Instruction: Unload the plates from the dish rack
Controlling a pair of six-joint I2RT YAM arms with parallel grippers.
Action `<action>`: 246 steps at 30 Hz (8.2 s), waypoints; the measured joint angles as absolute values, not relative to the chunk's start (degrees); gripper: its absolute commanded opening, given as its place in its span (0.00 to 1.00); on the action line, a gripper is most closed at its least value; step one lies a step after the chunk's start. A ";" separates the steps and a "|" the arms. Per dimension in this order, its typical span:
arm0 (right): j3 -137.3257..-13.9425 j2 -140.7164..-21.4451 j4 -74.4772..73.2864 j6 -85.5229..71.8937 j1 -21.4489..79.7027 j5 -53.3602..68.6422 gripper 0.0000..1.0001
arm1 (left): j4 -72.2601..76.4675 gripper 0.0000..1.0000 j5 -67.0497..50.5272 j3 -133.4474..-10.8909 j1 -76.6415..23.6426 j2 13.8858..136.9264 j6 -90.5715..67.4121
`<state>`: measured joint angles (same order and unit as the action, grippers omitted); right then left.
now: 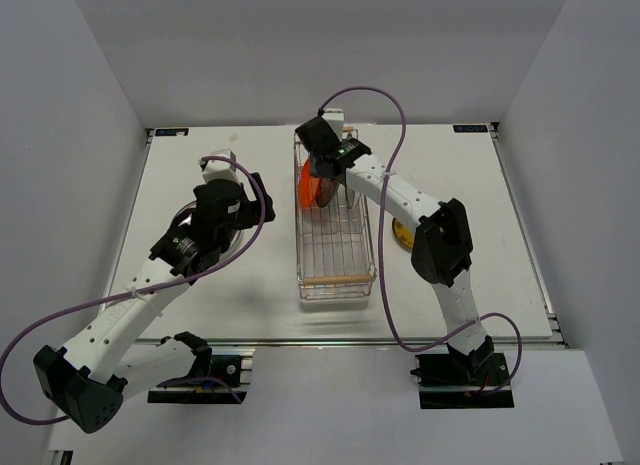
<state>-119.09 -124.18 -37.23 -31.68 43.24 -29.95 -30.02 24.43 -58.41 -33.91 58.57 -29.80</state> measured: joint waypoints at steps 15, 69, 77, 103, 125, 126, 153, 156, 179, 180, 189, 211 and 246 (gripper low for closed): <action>-118.69 -123.83 -37.06 -28.73 43.22 -30.11 0.03 | -30.02 0.98 24.62 -58.41 -33.91 58.37 -29.80; -52.99 -85.58 -13.06 -34.20 1.08 -12.27 0.02 | -28.16 0.98 18.74 -60.23 -33.91 65.73 -28.08; -49.76 -86.65 -10.20 -35.77 0.82 -7.46 0.38 | -27.22 0.98 17.26 -60.34 -33.91 67.29 -27.18; -55.24 -78.41 -15.42 -30.96 2.39 -4.67 0.89 | -26.76 0.98 17.87 -54.72 -33.91 59.86 -27.33; -117.36 -110.85 -33.43 -9.76 48.18 -30.70 0.89 | -30.22 0.98 23.83 -49.63 -33.98 57.19 -32.18; -119.20 -113.43 -34.72 -9.58 48.97 -33.12 0.89 | -30.44 0.98 23.88 -49.43 -34.00 57.21 -32.45; -121.78 -125.93 -36.84 -18.52 43.44 -38.15 0.75 | -31.16 0.98 24.40 -49.04 -34.65 57.04 -33.06; -121.69 -126.69 -36.77 -19.29 43.13 -37.19 0.72 | -30.85 0.98 24.40 -48.10 -34.68 56.47 -33.08; -119.02 -127.20 -35.57 -23.57 42.15 -37.04 0.15 | -30.83 0.98 24.67 -46.37 -34.68 53.69 -33.71; -119.00 -127.02 -35.66 -23.27 42.24 -37.12 0.14 | -30.83 0.98 24.69 -46.37 -34.65 53.71 -33.74; -118.21 -125.69 -35.24 -21.26 42.52 -37.30 0.09 | -30.83 0.98 24.69 -46.37 -34.68 53.91 -33.74; -114.85 -108.33 -33.69 -17.17 42.76 -30.02 0.10 | -30.81 0.98 24.38 -46.37 -34.65 53.65 -33.71; -52.66 -83.92 -6.42 -33.04 1.56 -0.99 0.12 | -28.67 0.98 18.41 -51.46 -34.65 57.01 -32.16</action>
